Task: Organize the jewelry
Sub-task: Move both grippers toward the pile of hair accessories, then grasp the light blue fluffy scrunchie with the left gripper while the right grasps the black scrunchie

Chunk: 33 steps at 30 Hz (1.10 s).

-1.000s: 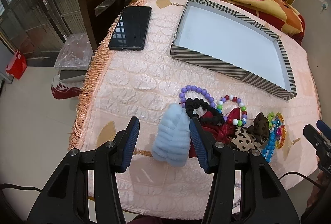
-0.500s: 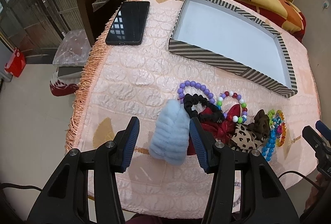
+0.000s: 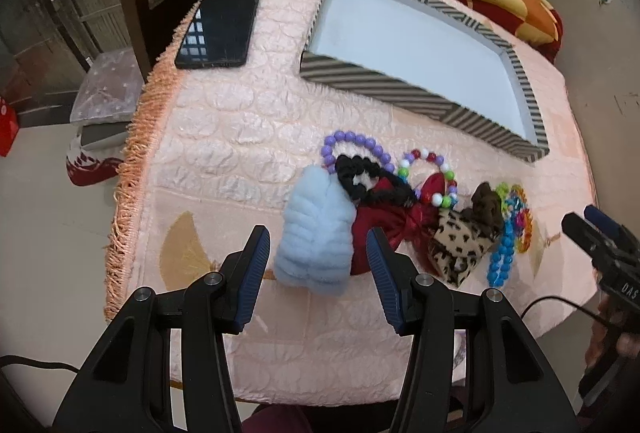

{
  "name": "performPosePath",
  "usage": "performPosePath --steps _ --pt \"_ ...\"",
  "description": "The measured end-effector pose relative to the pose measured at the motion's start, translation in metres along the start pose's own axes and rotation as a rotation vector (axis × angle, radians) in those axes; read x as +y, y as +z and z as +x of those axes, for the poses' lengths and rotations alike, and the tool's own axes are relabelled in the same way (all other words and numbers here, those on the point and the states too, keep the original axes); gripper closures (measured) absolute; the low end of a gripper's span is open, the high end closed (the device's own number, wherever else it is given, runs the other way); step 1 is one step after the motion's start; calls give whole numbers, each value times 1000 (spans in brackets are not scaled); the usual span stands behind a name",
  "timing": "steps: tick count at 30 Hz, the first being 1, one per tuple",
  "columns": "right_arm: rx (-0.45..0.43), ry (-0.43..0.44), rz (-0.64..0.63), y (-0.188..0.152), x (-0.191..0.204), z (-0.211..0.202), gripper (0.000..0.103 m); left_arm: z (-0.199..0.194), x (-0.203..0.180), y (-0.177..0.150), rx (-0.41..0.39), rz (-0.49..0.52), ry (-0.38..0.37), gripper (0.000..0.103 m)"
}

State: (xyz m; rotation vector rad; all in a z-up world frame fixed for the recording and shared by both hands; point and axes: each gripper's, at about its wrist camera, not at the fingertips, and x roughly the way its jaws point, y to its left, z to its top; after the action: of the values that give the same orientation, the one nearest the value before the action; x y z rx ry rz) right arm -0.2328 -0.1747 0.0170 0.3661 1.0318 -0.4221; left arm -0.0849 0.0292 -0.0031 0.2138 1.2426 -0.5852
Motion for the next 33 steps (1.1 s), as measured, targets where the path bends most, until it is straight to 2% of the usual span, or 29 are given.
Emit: performPosePath --steps 9,16,22,25,26,29,30,33 --pt "27 9 5 -3 -2 5 0 20 12 0 68 -57 -25 53" --pt "25 24 -15 -1 1 5 0 32 5 4 90 -49 -40 53" --pt "16 66 -89 2 19 8 3 42 8 7 90 -57 -26 53" --pt "8 126 -146 8 37 12 18 47 10 7 96 -77 -41 53" --pt "10 150 -160 10 42 14 27 47 10 7 96 -76 -41 53" --pt "24 245 -224 21 64 27 44 45 9 7 89 -63 -31 53" --pt "30 266 -249 23 72 31 48 44 9 7 86 -59 -26 53" --pt "46 339 -342 28 98 42 54 41 11 8 72 -56 -6 55"
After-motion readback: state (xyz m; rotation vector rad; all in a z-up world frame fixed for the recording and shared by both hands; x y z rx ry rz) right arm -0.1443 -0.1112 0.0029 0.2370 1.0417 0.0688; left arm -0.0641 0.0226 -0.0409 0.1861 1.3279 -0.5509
